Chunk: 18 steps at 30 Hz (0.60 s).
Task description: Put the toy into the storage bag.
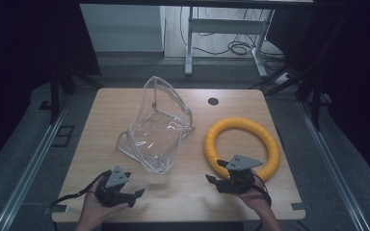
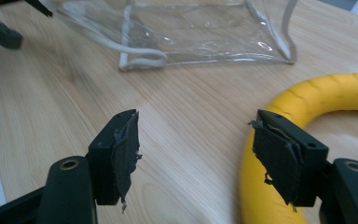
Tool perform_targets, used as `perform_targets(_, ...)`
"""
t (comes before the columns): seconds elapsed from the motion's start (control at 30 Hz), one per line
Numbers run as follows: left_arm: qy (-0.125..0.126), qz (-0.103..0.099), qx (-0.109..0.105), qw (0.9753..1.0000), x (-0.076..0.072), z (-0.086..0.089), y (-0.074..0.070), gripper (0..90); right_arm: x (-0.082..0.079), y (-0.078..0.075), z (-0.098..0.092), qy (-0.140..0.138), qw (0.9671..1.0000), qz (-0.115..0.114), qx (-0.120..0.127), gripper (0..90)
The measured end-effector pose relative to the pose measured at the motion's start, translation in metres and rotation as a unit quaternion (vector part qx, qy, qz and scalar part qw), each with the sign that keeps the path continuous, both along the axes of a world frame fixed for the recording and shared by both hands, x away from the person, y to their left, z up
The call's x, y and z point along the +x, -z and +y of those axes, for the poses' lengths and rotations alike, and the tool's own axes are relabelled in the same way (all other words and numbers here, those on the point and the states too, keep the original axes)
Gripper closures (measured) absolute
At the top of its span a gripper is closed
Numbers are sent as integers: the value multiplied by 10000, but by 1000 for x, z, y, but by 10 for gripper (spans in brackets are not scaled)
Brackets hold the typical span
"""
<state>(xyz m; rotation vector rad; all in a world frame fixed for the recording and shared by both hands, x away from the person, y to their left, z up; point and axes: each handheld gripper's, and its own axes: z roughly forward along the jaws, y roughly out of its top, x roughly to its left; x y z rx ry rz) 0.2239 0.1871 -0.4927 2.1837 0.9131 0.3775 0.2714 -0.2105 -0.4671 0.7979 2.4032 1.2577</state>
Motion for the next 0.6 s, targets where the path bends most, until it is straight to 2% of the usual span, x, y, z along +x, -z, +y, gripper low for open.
perform_targets(0.2,-63,-10,40,10000,-5,2,-2,229,10,-18,-11,-78,9995,131,-261,315)
perform_targets(0.3,-73,-21,42,10000,-4,2,-2,229,15,-21,-14,-90,9993,190,-305,315)
perform_targets(0.33,-85,-5,31,10000,-4,2,-2,229,20,-23,-16,-88,9988,229,-426,314)
perform_targets(0.47,-40,23,77,10000,-1,1,-1,229,26,-24,-17,-81,9977,329,-594,309)
perform_targets(0.6,-31,13,21,10000,-2,2,-2,229,33,-28,-18,-51,9959,427,-793,309)
